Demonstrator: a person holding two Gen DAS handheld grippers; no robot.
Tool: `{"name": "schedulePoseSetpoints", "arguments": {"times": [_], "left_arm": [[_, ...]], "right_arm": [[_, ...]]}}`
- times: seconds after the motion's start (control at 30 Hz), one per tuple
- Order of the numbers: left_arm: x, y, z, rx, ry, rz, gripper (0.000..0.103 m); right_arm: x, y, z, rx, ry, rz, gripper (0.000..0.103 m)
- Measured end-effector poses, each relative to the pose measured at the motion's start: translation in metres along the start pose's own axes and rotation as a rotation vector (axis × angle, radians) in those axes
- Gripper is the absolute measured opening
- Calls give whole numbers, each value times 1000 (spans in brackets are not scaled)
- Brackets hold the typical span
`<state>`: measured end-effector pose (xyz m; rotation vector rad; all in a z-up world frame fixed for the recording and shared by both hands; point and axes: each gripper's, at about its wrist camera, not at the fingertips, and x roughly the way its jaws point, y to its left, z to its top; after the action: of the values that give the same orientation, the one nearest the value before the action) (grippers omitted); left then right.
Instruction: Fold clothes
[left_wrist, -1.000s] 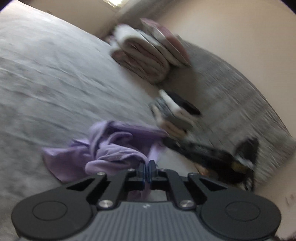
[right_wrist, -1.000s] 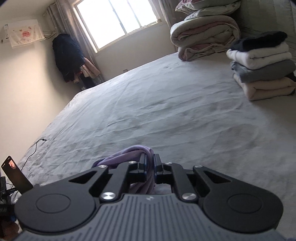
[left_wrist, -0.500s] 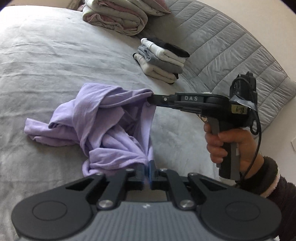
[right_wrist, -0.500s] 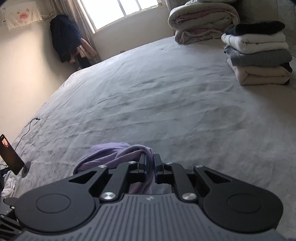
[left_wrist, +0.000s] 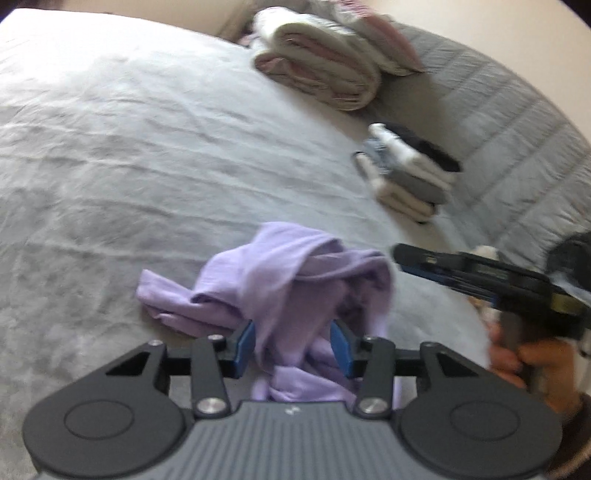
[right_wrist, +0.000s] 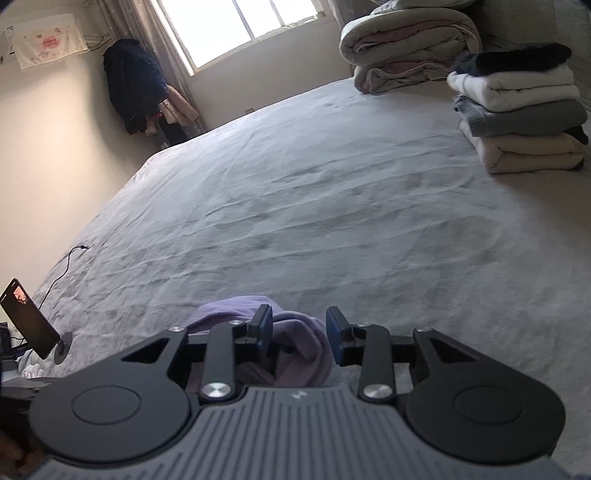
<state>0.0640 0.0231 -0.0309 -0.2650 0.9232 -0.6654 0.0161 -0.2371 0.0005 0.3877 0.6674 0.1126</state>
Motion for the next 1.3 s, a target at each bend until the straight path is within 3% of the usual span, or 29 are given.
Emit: {"name": "schedulePoseSetpoints", "arguments": {"times": [0.07, 0.13, 0.2, 0.43, 0.63, 0.87, 1.0, 1.23, 1.3], "left_arm": [[8, 0, 2, -4, -2, 35, 40], [8, -1, 2, 6, -6, 49, 11], [3, -6, 3, 36, -32, 58, 2], [-33, -15, 9, 70, -189, 24, 1], [-50, -14, 14, 17, -301, -7, 1], [-66, -16, 17, -15, -401, -71, 1], [-74, -20, 16, -14, -452, -113, 1], [-84, -21, 16, -15, -510, -180, 1], [-83, -22, 15, -5, -510, -186, 1]], "right_arm": [[2, 4, -1, 0, 5, 13, 37], [4, 8, -1, -1, 11, 27, 37], [5, 11, -2, -8, 13, 41, 37], [10, 25, -2, -29, 22, 93, 37], [10, 36, -4, -7, 35, 217, 37], [10, 70, -12, -84, 72, 386, 37], [16, 88, -19, -157, 79, 365, 38], [31, 95, -23, -160, 71, 347, 38], [33, 97, -24, -154, 67, 356, 20]]}}
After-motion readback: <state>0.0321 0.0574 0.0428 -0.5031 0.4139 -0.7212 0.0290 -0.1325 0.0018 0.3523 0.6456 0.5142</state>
